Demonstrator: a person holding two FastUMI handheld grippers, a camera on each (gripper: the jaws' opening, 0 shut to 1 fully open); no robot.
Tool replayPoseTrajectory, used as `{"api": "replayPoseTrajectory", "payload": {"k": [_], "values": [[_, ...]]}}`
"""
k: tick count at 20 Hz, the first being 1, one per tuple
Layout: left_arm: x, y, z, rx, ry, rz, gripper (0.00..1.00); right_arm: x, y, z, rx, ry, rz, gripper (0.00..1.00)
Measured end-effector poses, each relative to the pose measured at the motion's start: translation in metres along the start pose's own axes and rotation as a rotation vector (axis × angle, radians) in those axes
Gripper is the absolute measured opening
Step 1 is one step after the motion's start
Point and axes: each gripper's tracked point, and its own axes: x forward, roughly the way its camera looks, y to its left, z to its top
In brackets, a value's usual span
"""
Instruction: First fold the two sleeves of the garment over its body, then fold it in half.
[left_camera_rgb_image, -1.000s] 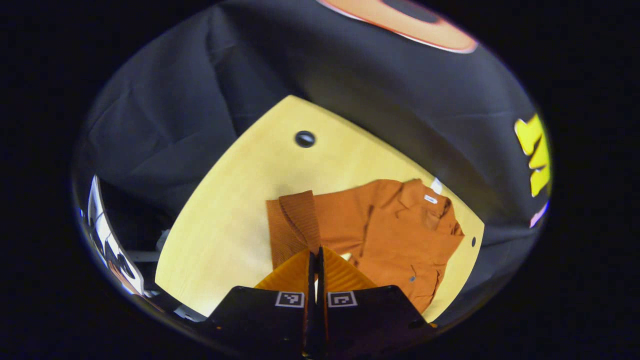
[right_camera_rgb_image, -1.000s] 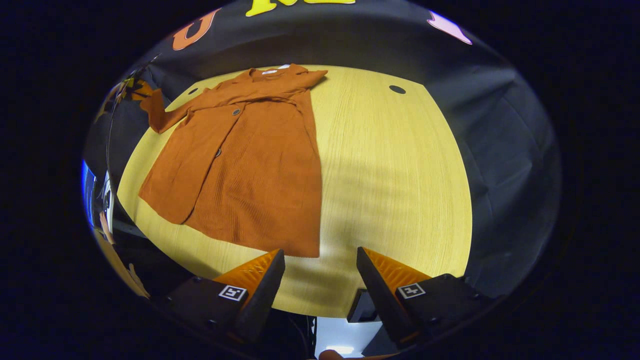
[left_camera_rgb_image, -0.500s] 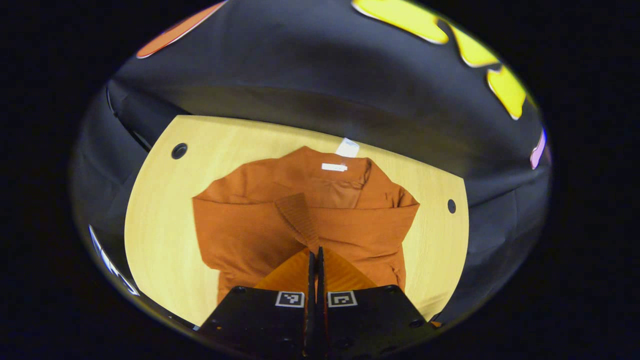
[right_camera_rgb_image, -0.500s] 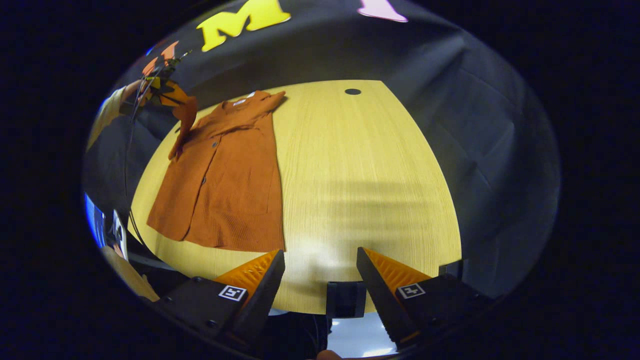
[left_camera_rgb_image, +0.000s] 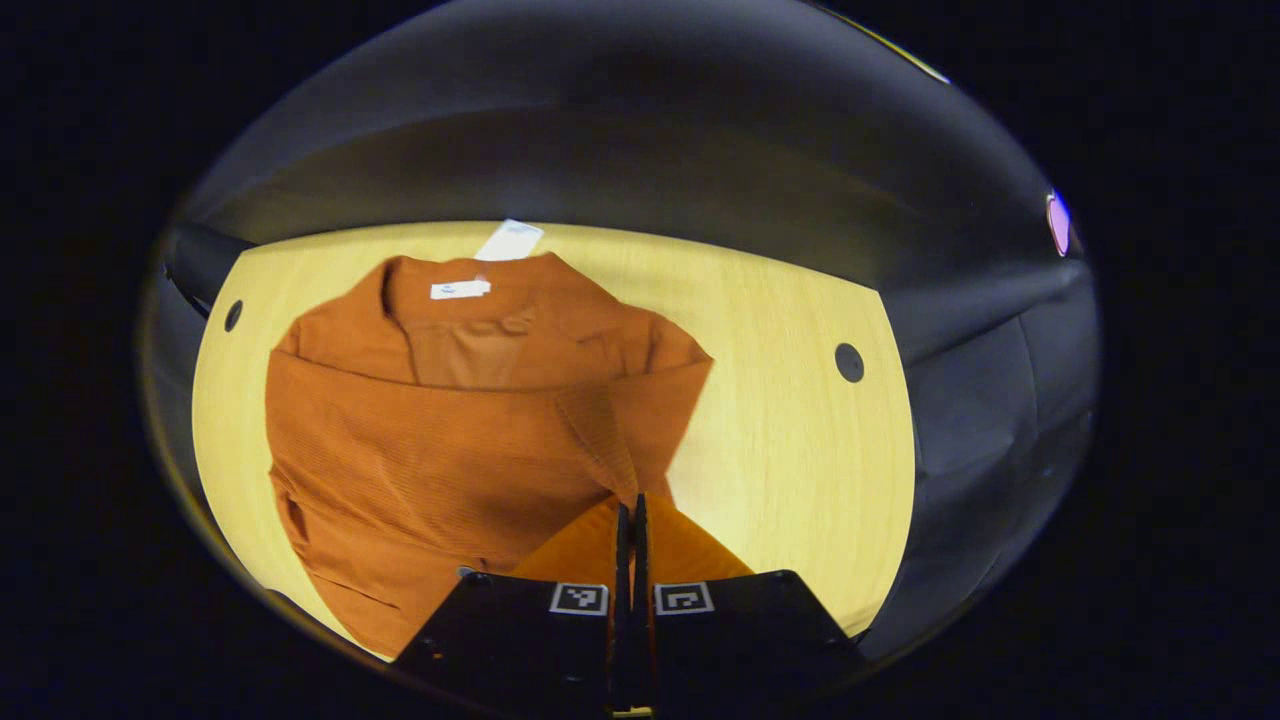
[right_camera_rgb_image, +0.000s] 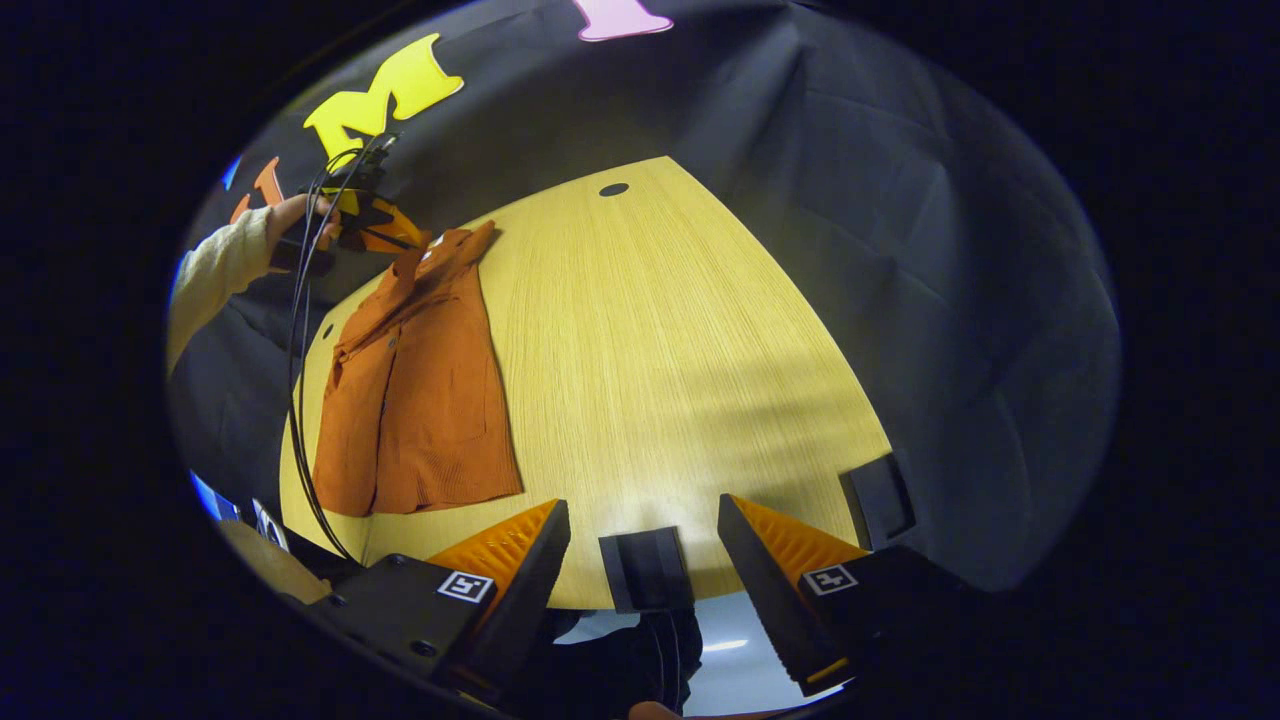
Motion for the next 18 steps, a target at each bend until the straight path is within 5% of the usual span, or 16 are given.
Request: {"api": "replayPoseTrajectory", "payload": {"k": [1,3,4,5,8,10,12,13,18], "values": [[0.003,-0.006,0.002,0.003,0.007,0.004,0.04,0.002,0.0,0.0,0.008,-0.001,-0.002,0.9],[0.004,-0.014,0.009,-0.002,0.014,0.001,0.04,0.003,0.0,-0.004,0.012,0.01,-0.002,0.96],[0.021,-0.015,-0.045,-0.009,0.01,-0.021,0.07,0.003,-0.002,-0.006,0.006,0.015,-0.004,0.96],[0.013,-0.015,-0.002,-0.021,0.007,-0.039,0.09,0.003,-0.002,-0.005,0.0,0.015,-0.007,0.96],[-0.006,-0.024,0.003,-0.037,-0.01,-0.088,0.27,0.003,-0.001,-0.003,-0.003,0.023,-0.003,0.96],[-0.022,-0.022,0.002,-0.028,-0.034,-0.107,0.69,0.004,0.001,-0.001,-0.005,0.025,0.008,0.91],[-0.036,-0.014,-0.005,-0.022,-0.059,-0.14,0.8,0.005,0.003,0.001,-0.029,0.023,0.013,0.96],[-0.043,-0.004,-0.01,-0.016,-0.075,-0.14,0.96,0.006,0.006,0.004,-0.045,0.022,0.022,0.96],[-0.077,0.082,-0.034,0.058,-0.203,-0.007,1.0,0.025,0.051,0.026,-0.127,0.04,0.07,0.96]]}}
